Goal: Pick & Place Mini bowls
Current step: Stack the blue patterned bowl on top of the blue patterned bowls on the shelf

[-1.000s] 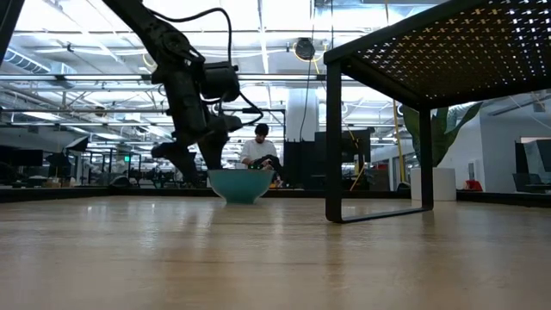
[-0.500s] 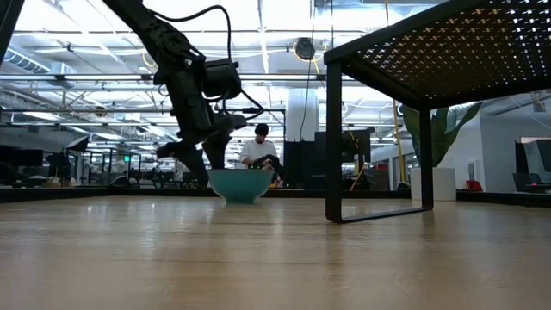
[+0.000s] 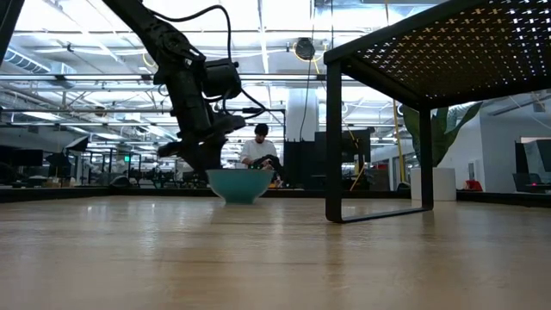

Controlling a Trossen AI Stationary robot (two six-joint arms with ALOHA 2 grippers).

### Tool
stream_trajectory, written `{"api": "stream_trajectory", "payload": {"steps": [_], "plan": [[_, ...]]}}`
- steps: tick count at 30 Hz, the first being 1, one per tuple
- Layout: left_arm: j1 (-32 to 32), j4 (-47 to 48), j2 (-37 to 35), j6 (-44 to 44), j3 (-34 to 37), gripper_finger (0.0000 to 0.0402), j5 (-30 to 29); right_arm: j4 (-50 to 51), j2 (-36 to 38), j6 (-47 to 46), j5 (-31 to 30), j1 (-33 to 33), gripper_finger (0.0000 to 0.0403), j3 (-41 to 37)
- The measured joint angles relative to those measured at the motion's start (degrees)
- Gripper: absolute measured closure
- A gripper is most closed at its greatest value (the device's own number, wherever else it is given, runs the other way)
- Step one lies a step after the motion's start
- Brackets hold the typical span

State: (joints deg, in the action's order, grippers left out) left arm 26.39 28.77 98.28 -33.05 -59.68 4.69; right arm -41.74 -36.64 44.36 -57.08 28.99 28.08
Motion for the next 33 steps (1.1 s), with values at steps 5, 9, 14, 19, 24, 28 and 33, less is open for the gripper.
{"api": "stream_trajectory", "payload": {"steps": [5, 9, 14, 19, 24, 28, 33], "plan": [[0.0, -0.59, -0.02, 5.51, 0.0, 0.0353, -0.27, 0.0, 0.0, 0.0, -0.02, -0.02, 0.0314, 0.0], [-0.03, -2.49, -0.37, 8.58, -0.07, 0.039, 0.46, 0.0, 0.0, -0.17, 0.0, -0.02, 0.0314, 0.0], [-0.59, -5.4, -1.1, 9.94, 0.02, 0.0388, -4.88, 0.0, -0.02, -0.19, 0.07, -0.02, 0.0314, 0.0], [-2.51, -5.53, -4.68, 12.87, -1.67, 0.0392, -15.25, 0.0, -0.03, -0.2, 0.11, 0.0, 0.0314, 0.0], [-7.37, -6.48, -9.42, 16.42, -4.81, 0.0393, -25.6, 0.0, -0.38, -0.2, 0.13, 0.0, 0.0314, 0.0], [-14.1, -9.76, -12.18, 21.87, -8.36, 0.0393, -35.14, -0.02, -1.05, -0.15, 0.33, -0.02, 0.0314, 0.0], [-23.24, -15.15, -12.3, 31.89, -13.63, 0.0393, -46.07, -0.22, -1.82, -0.31, 1.81, -0.02, 0.0314, 0.0]]}}
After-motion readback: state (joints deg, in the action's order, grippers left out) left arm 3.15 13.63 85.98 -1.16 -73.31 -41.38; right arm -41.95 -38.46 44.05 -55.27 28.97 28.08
